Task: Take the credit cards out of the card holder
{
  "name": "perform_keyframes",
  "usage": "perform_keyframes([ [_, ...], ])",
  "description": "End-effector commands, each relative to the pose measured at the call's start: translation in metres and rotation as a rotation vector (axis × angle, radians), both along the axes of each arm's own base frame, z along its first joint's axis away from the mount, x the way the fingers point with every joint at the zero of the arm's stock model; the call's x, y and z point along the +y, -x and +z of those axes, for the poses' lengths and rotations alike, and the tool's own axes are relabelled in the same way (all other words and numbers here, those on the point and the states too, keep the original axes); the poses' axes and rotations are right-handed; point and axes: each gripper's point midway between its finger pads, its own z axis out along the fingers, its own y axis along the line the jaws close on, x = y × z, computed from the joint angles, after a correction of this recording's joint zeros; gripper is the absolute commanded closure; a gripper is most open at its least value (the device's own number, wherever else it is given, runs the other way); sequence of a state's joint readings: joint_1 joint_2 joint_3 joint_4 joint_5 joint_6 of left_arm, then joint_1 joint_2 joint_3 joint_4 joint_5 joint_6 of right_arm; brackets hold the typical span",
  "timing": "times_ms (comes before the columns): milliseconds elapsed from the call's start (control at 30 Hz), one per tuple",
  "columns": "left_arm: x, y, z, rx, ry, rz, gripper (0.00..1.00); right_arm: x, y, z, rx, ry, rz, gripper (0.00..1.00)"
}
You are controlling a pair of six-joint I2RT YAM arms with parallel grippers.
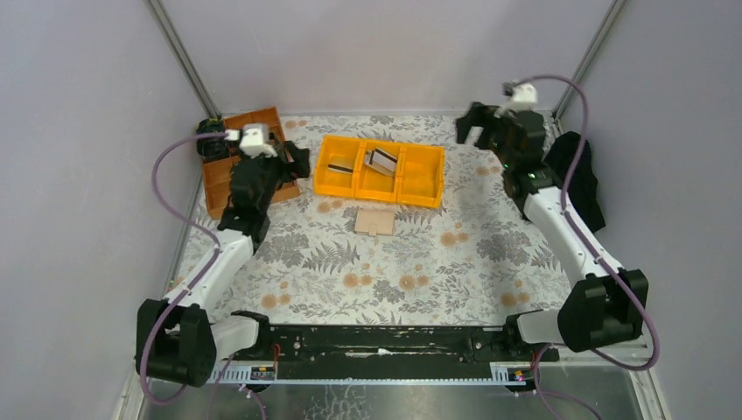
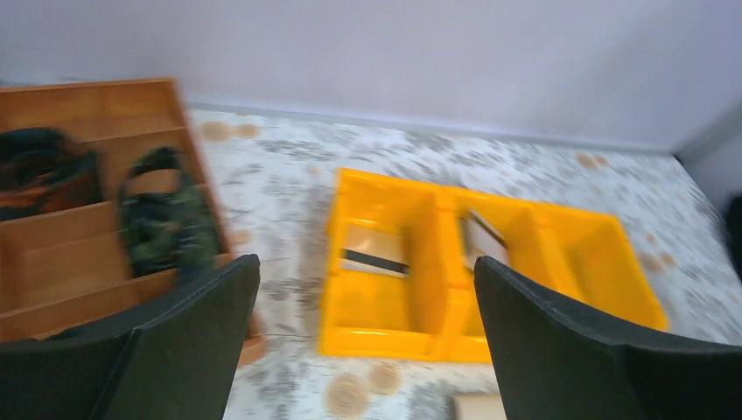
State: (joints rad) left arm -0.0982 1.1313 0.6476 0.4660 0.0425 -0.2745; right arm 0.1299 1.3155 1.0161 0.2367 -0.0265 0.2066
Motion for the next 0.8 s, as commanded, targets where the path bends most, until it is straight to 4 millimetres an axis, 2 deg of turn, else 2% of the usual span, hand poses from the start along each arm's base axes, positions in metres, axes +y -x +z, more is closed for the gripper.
perform_keyframes([
  [0, -0.054, 0.017, -0.031, 0.252, -0.125, -0.036, 0.0, 0.102, 0.04, -0.039, 0.291, 0.218, 0.259, 0.01],
  [67, -0.055, 0.02, -0.04, 0.28, -0.099, 0.082, 0.0, 0.11, 0.038, -0.05, 0.317, 0.261, 0.217, 0.01],
  [133, -0.059, 0.021, -0.055, 0.316, -0.031, 0.086, 0.0, 0.096, 0.03, -0.066, 0.354, 0.245, 0.087, 0.01],
  [167, -0.062, 0.023, -0.064, 0.332, -0.017, 0.072, 0.0, 0.081, 0.027, -0.073, 0.371, 0.256, -0.007, 0.01],
  [233, -0.07, 0.026, -0.076, 0.351, 0.022, 0.035, 0.0, 0.07, 0.028, -0.081, 0.396, 0.244, -0.087, 0.01],
  [267, -0.076, 0.028, -0.081, 0.357, 0.046, 0.01, 0.0, 0.07, 0.029, -0.083, 0.395, 0.23, -0.09, 0.01],
  [367, -0.091, 0.036, -0.094, 0.404, 0.112, -0.054, 0.0, 0.09, 0.034, -0.092, 0.414, 0.187, 0.06, 0.01],
  [467, -0.103, 0.05, -0.111, 0.479, 0.141, -0.103, 0.0, 0.099, 0.039, -0.115, 0.503, 0.18, 0.104, 0.01],
  [600, -0.115, 0.073, -0.135, 0.555, 0.117, -0.141, 0.0, 0.096, 0.05, -0.143, 0.555, 0.118, 0.044, 0.01],
  [667, -0.114, 0.08, -0.143, 0.572, 0.054, -0.117, 0.0, 0.088, 0.058, -0.143, 0.523, 0.115, -0.006, 0.01],
  [767, -0.118, 0.09, -0.143, 0.565, -0.081, -0.102, 0.0, 0.066, 0.073, -0.121, 0.39, 0.27, -0.173, 0.0],
])
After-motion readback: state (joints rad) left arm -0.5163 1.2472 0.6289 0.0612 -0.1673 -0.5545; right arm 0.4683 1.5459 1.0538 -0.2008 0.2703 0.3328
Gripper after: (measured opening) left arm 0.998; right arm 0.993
